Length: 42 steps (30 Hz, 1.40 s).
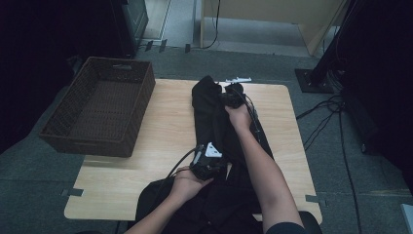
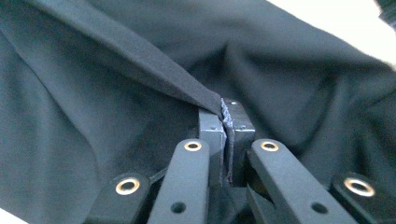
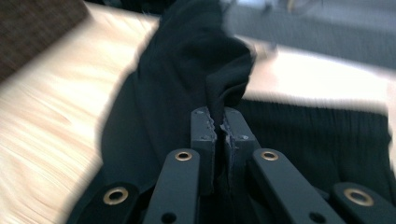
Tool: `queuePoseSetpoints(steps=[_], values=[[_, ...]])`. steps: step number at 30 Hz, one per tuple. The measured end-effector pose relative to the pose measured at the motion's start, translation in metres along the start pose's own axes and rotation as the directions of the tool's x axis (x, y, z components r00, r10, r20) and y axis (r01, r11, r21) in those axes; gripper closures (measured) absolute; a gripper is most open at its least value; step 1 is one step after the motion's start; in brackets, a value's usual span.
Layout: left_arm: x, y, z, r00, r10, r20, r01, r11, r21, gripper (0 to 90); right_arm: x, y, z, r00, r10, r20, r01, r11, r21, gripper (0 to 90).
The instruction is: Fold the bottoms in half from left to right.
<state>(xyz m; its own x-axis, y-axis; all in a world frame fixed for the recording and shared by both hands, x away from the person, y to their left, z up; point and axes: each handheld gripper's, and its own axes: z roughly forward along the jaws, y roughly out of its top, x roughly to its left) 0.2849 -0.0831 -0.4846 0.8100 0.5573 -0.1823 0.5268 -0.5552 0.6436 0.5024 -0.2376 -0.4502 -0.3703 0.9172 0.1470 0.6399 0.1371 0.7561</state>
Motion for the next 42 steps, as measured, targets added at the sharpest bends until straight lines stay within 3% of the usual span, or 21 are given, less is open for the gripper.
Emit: queuePoseSetpoints(steps=[3, 4, 8, 11, 16, 18, 19, 20, 21, 24, 26, 27, 29, 33, 35, 37, 39, 40, 42], values=[[0.006, -0.01, 0.011, 0.9993, 0.014, -0.035, -0.012, 0.9981, 0.06, 88.3, -0.008, -0.02, 0.012, 0.9994, 0.003, 0.033, -0.005, 0.998, 0.064, 84.7], [0.009, -0.013, 0.01, 0.9998, -0.003, -0.022, 0.004, 0.9991, 0.042, 88.3, -0.011, -0.029, 0.018, 0.9989, 0.007, 0.046, -0.011, 0.995, 0.094, 84.6], [0.018, -0.016, 0.004, 0.9994, -0.009, -0.032, 0.011, 0.9985, 0.053, 88.4, -0.01, -0.037, 0.026, 0.9986, 0.009, 0.052, -0.015, 0.993, 0.114, 84.5], [0.027, -0.023, -0.004, 0.9976, -0.003, -0.068, 0.007, 0.9987, 0.051, 88.5, -0.002, -0.041, 0.037, 0.997, -0.016, 0.076, 0.007, 0.993, 0.115, 84.6], [0.058, -0.042, -0.031, 0.9899, -0.046, -0.134, 0.054, 0.997, 0.055, 88.6, 0.014, -0.037, 0.048, 0.9948, -0.01, 0.101, -0.001, 0.995, 0.102, 84.6], [0.073, -0.052, -0.044, 0.9831, -0.075, -0.167, 0.084, 0.9953, 0.048, 88.6, 0.032, -0.03, 0.059, 0.9941, -0.013, 0.108, 0.001, 0.995, 0.104, 84.5], [0.088, -0.063, -0.058, 0.975, -0.11, -0.193, 0.12, 0.992, 0.04, 88.6, 0.039, -0.028, 0.063, 0.9941, -0.011, 0.108, 0.0, 0.994, 0.106, 84.4], [0.088, -0.063, -0.058, 0.975, -0.11, -0.193, 0.12, 0.992, 0.04, 88.6, 0.047, -0.026, 0.067, 0.9946, -0.013, 0.103, 0.002, 0.994, 0.105, 84.4], [0.095, -0.068, -0.065, 0.9708, -0.125, -0.205, 0.135, 0.9902, 0.036, 88.6, 0.047, -0.026, 0.067, 0.9946, -0.013, 0.103, 0.002, 0.994, 0.105, 84.4], [0.112, -0.082, -0.083, 0.957, -0.146, -0.251, 0.161, 0.9862, 0.04, 88.6, 0.071, -0.021, 0.079, 0.9951, -0.03, 0.095, 0.02, 0.995, 0.1, 84.3], [0.119, -0.09, -0.093, 0.9452, -0.142, -0.294, 0.162, 0.9856, 0.047, 88.6, 0.086, -0.019, 0.087, 0.9962, -0.033, 0.08, 0.026, 0.995, 0.093, 84.3], [0.121, -0.092, -0.097, 0.9382, -0.159, -0.307, 0.183, 0.9817, 0.052, 88.6, 0.094, -0.018, 0.09, 0.9969, -0.03, 0.073, 0.024, 0.996, 0.087, 84.3], [0.123, -0.097, -0.102, 0.9328, -0.145, -0.33, 0.175, 0.9825, 0.064, 88.6, 0.111, -0.016, 0.098, 0.9986, -0.024, 0.047, 0.021, 0.997, 0.078, 84.1], [0.126, -0.101, -0.107, 0.9231, -0.159, -0.35, 0.191, 0.9799, 0.059, 88.5, 0.117, -0.015, 0.102, 0.9989, -0.038, 0.027, 0.036, 0.997, 0.071, 83.8], [0.127, -0.1, -0.109, 0.9247, -0.183, -0.334, 0.214, 0.9751, 0.058, 88.6, 0.114, -0.014, 0.101, 0.9994, -0.033, 0.007, 0.032, 0.996, 0.079, 83.8], [0.124, -0.095, -0.114, 0.9333, -0.214, -0.288, 0.231, 0.9726, 0.025, 88.7, 0.106, -0.007, 0.095, 0.9984, 0.012, -0.056, -0.007, 0.997, 0.082, 84.6], [0.117, -0.087, -0.122, 0.9408, -0.222, -0.256, 0.225, 0.9742, -0.02, 88.8, 0.103, -0.004, 0.091, 0.9975, 0.009, -0.07, -0.004, 0.997, 0.078, 84.7], [0.112, -0.081, -0.127, 0.9446, -0.227, -0.237, 0.223, 0.9738, -0.045, 88.9, 0.099, 0.005, 0.081, 0.9951, 0.006, -0.098, -0.002, 0.999, 0.044, 84.6], [0.1, -0.067, -0.135, 0.9553, -0.204, -0.214, 0.19, 0.9781, -0.085, 88.9, 0.096, 0.011, 0.076, 0.9944, -0.005, -0.106, 0.007, 1.0, 0.025, 84.6]])
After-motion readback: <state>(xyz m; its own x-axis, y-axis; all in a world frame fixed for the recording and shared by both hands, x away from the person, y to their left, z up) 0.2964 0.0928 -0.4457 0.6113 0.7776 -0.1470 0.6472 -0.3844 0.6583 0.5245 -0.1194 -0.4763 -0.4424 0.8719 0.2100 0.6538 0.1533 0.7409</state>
